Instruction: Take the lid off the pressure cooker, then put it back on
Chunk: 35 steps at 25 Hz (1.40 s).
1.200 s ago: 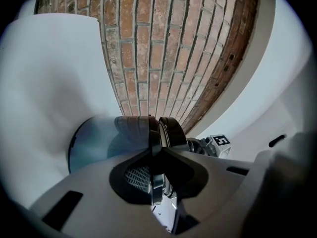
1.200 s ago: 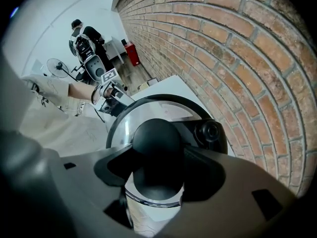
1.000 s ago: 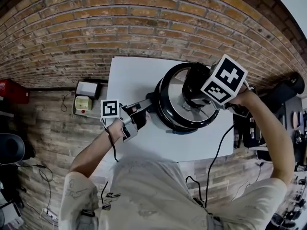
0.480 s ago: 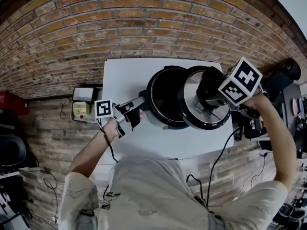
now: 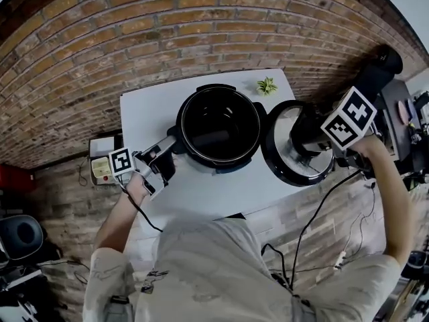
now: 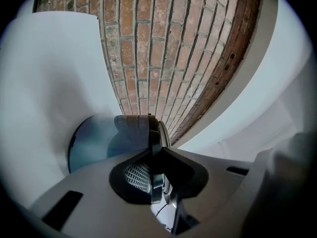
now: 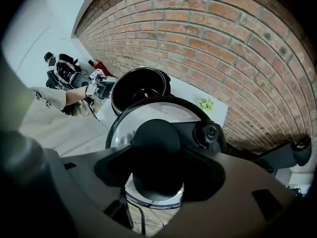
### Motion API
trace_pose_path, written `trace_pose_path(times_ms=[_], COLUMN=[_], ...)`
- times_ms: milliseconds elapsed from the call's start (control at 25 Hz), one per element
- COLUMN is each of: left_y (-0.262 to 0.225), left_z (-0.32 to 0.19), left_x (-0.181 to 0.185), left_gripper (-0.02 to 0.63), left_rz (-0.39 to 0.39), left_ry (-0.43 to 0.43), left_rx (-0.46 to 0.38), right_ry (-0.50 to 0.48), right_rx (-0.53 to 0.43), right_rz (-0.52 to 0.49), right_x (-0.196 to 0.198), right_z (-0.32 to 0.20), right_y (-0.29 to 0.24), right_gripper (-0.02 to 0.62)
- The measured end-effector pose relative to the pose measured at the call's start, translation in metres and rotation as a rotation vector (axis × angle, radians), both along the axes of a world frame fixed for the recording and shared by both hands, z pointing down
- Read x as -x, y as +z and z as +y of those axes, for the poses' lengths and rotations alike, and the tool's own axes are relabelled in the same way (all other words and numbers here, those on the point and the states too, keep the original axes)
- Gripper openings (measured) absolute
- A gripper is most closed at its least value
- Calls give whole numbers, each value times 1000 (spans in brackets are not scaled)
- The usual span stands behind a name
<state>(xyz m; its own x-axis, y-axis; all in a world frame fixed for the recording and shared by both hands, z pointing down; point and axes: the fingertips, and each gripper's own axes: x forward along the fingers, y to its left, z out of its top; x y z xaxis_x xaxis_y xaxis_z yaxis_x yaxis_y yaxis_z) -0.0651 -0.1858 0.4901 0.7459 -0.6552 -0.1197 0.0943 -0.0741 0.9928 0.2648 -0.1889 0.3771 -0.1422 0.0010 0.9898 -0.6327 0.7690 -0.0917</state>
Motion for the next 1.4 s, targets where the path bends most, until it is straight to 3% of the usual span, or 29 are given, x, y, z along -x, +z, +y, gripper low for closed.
trace_pose_path(times_ms=[480, 1400], left_y=[3, 3], left_z=[0, 0], left_x=[2, 4], left_gripper=[66, 66], left_rz=[-16, -13], left_ry=[-17, -55], left_rx=[5, 20], right_ry=[78, 112], right_rx=[44, -13], right_rz=[-18, 37], right_x=[-36, -32], right_z=[28, 30], right_y=[40, 216], right_gripper=[293, 293])
